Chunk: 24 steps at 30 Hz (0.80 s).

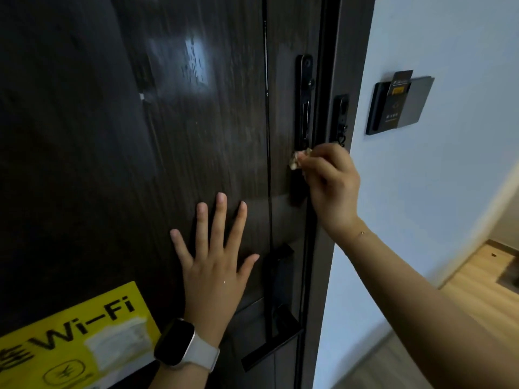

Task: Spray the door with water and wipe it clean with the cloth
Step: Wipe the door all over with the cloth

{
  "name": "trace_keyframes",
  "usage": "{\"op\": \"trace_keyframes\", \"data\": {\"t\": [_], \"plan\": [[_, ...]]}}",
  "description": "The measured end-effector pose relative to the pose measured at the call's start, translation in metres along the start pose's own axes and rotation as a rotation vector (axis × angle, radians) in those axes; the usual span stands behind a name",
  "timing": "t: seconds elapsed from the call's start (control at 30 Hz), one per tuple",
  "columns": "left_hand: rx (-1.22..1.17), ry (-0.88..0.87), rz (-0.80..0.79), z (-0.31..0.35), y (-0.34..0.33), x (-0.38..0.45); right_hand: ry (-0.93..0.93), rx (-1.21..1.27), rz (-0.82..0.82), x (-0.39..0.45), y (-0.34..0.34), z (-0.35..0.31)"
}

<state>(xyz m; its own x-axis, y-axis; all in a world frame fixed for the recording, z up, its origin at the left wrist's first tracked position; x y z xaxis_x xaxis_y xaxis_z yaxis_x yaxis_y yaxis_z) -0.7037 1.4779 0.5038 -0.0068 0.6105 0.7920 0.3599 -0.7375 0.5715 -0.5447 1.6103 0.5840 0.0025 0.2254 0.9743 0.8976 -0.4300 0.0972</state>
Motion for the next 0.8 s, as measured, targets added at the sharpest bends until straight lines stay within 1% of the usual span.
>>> {"op": "trace_keyframes", "data": {"t": [0.07, 0.13, 0.23, 0.37, 0.43, 0.53, 0.6, 0.7, 0.8], "plan": [[-0.001, 0.0, 0.006, 0.0, 0.0, 0.0, -0.021, 0.031, 0.022, -0.019, -0.002, 0.004], [-0.004, -0.002, 0.005, 0.0, -0.001, -0.001, -0.051, 0.043, -0.004, -0.058, -0.004, 0.011], [-0.012, -0.014, 0.0, -0.001, -0.002, -0.003, -0.125, 0.034, -0.12, -0.132, -0.011, 0.025], [-0.028, -0.034, -0.032, -0.001, 0.0, -0.005, -0.258, 0.068, -0.317, -0.224, -0.021, 0.041], [-0.05, -0.024, -0.039, 0.004, 0.001, -0.006, -0.338, 0.077, -0.406, -0.252, -0.025, 0.048], [-0.08, -0.07, -0.042, 0.025, -0.007, -0.009, -0.324, 0.055, -0.488, -0.258, -0.025, 0.053], [-0.102, -0.097, -0.054, 0.039, -0.019, -0.011, -0.299, 0.057, -0.452, -0.239, -0.021, 0.053], [-0.083, -0.075, -0.066, 0.045, -0.033, -0.011, -0.288, 0.084, -0.312, -0.203, -0.017, 0.049], [-0.039, -0.069, -0.063, 0.044, -0.038, -0.013, -0.292, 0.131, -0.221, -0.199, -0.018, 0.044]]}}
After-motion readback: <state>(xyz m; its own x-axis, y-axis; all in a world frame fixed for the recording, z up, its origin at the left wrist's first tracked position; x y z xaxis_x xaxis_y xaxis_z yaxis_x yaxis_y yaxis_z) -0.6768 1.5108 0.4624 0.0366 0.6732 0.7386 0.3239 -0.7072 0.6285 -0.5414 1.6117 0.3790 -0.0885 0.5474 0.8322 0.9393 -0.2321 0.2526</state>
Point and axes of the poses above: each hand's wrist, its own x-axis towards the middle knuckle, its own y-axis out of the back of the hand, z = x × y, the point moved 7 cm from there along x, towards the middle knuckle, and after that the axes turned 5 degrees about -y, right-handed, at the moved point
